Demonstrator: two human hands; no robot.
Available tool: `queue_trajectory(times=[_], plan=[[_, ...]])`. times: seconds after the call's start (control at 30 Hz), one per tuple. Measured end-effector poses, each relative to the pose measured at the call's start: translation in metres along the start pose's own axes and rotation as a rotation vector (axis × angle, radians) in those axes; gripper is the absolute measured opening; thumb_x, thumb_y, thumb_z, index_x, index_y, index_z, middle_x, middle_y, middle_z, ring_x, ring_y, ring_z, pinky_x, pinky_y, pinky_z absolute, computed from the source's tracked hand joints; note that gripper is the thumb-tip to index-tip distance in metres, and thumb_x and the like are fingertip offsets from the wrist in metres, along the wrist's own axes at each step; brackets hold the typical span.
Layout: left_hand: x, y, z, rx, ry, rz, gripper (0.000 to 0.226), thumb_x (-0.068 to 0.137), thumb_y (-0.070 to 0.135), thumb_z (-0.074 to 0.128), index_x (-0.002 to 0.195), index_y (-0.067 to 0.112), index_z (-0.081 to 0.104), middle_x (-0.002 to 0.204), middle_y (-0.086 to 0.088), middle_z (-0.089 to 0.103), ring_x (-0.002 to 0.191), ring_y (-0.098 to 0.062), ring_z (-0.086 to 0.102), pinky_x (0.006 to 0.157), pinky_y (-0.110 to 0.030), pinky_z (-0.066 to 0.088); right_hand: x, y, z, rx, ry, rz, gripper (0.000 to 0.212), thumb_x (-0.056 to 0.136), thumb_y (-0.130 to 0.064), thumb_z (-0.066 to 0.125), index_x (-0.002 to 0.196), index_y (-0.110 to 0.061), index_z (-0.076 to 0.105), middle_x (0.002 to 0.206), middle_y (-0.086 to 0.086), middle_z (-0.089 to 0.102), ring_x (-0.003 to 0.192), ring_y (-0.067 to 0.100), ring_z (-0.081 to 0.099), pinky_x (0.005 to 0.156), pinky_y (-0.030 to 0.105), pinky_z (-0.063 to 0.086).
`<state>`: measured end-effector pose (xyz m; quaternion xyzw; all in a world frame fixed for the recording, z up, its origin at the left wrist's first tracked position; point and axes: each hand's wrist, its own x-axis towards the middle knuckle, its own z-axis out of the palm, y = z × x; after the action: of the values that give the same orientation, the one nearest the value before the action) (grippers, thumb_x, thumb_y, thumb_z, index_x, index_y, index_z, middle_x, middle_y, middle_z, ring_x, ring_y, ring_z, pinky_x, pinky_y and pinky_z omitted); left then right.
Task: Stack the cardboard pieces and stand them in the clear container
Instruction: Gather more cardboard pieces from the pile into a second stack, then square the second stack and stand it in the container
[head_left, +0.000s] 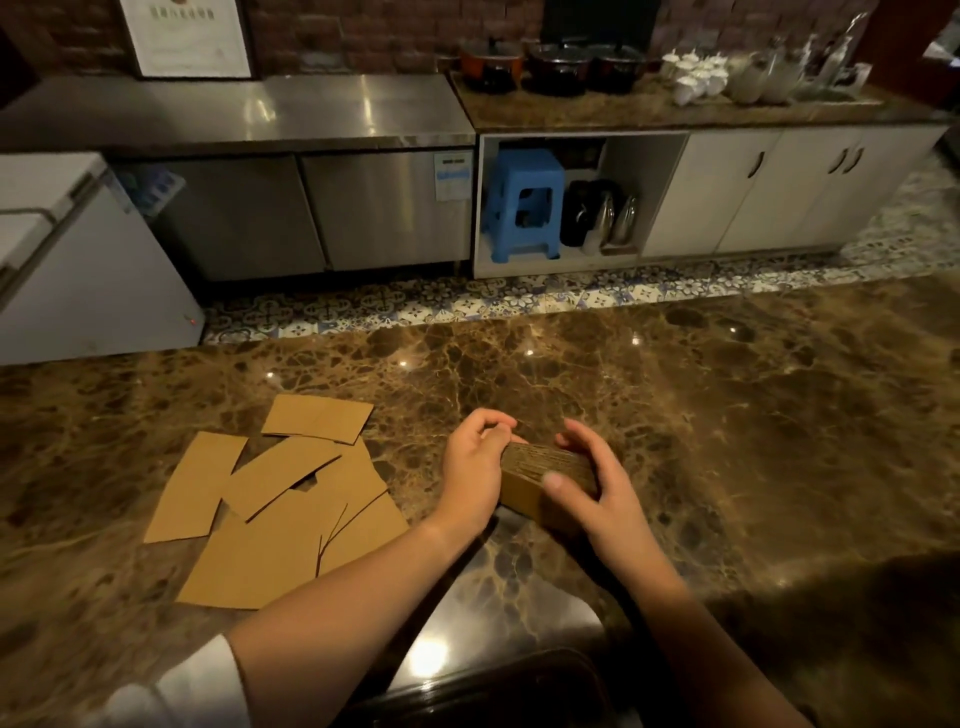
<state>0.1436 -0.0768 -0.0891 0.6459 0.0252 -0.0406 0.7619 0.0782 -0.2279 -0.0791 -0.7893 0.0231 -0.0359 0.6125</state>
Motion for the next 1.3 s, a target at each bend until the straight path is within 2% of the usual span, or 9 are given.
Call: queue_trajectory(times=[0.1, 0.33, 0.43, 0.6, 0.73, 0.83, 0.93, 1.13, 1.3], plan=[[0.000, 0.000, 0.000, 0.030, -0.006, -0.005, 0.024, 0.098, 0.006, 0.051, 0.083, 0.018, 0.065, 0.066, 0.002, 0.070, 0.062, -0.012, 0.064, 0.057, -0.024, 0.051, 0.012, -0.011, -0.015, -0.760, -0.091, -0.200, 0.066, 0.072, -0.067, 0.063, 0.131, -0.038, 0.058, 0.125, -0.016, 0.060, 0.118, 0.007, 0.050, 0.105, 0.035, 0.033], [-0.003, 0.023, -0.013, 0.182, -0.117, 0.003, 0.017, 0.100, 0.020, 0.056, 0.088, 0.018, 0.067, 0.074, 0.007, 0.067, 0.065, -0.003, 0.061, 0.057, -0.017, 0.047, 0.021, -0.056, -0.014, -1.000, -0.291, -0.224, 0.042, 0.083, -0.055, 0.064, 0.112, -0.026, 0.065, 0.102, -0.005, 0.073, 0.090, 0.016, 0.067, 0.074, 0.034, 0.053], [-0.018, 0.066, -0.032, 0.053, -0.135, 0.098, 0.018, 0.094, 0.033, 0.062, 0.098, 0.016, 0.067, 0.074, 0.015, 0.070, 0.068, 0.001, 0.064, 0.059, -0.014, 0.049, 0.015, -0.077, -0.012, -0.739, -0.217, -0.166, 0.042, 0.082, -0.053, 0.071, 0.114, -0.027, 0.068, 0.099, -0.007, 0.074, 0.088, 0.010, 0.069, 0.075, 0.032, 0.055], [-0.068, 0.154, -0.060, -0.042, -0.266, 0.217, 0.068, 0.071, 0.036, 0.079, 0.131, 0.022, 0.053, 0.108, 0.003, 0.075, 0.101, -0.018, 0.071, 0.075, -0.027, 0.057, -0.017, -0.148, 0.007, -0.006, -0.089, -0.181, 0.034, 0.074, -0.048, 0.081, 0.103, -0.031, 0.072, 0.098, -0.008, 0.076, 0.090, 0.008, 0.072, 0.072, 0.025, 0.057], [-0.117, 0.204, -0.061, -0.007, -0.193, 0.415, 0.053, 0.066, 0.034, 0.081, 0.116, 0.028, 0.065, 0.104, 0.008, 0.076, 0.099, -0.012, 0.071, 0.077, -0.021, 0.056, -0.054, -0.197, 0.034, 0.304, -0.086, -0.223, 0.031, 0.073, -0.051, 0.077, 0.101, -0.039, 0.073, 0.099, 0.000, 0.077, 0.088, 0.020, 0.075, 0.067, 0.027, 0.059], [-0.151, 0.231, -0.062, 0.049, -0.106, 0.535, 0.039, 0.066, 0.042, 0.078, 0.104, 0.044, 0.071, 0.101, 0.010, 0.076, 0.097, -0.012, 0.072, 0.074, -0.024, 0.057, -0.083, -0.221, 0.051, 0.460, -0.129, -0.265, 0.034, 0.073, -0.052, 0.074, 0.106, -0.043, 0.071, 0.102, 0.004, 0.077, 0.090, 0.025, 0.075, 0.067, 0.034, 0.061], [-0.178, 0.246, -0.061, 0.082, -0.055, 0.667, 0.033, 0.068, 0.040, 0.077, 0.100, 0.040, 0.072, 0.097, 0.008, 0.076, 0.094, -0.018, 0.072, 0.074, -0.029, 0.057, -0.107, -0.236, 0.062, 0.618, -0.121, -0.331, 0.045, 0.066, -0.057, 0.082, 0.105, -0.034, 0.075, 0.100, 0.007, 0.077, 0.089, 0.022, 0.074, 0.070, 0.033, 0.060], [-0.215, 0.257, -0.059, 0.069, -0.015, 0.697, 0.032, 0.062, 0.039, 0.075, 0.093, 0.047, 0.073, 0.091, 0.012, 0.076, 0.087, -0.016, 0.073, 0.068, -0.027, 0.059, -0.141, -0.240, 0.072, 0.762, -0.093, -0.319, 0.031, 0.075, -0.041, 0.078, 0.104, -0.037, 0.074, 0.104, 0.005, 0.077, 0.091, 0.021, 0.075, 0.071, 0.029, 0.060], [-0.231, 0.253, -0.060, 0.053, -0.008, 0.683, 0.032, 0.063, 0.037, 0.073, 0.094, 0.045, 0.073, 0.089, 0.011, 0.077, 0.083, -0.014, 0.073, 0.063, -0.021, 0.056, -0.154, -0.236, 0.070, 0.706, -0.128, -0.306, 0.037, 0.073, -0.047, 0.080, 0.108, -0.036, 0.072, 0.105, 0.008, 0.076, 0.091, 0.022, 0.074, 0.070, 0.029, 0.059]])
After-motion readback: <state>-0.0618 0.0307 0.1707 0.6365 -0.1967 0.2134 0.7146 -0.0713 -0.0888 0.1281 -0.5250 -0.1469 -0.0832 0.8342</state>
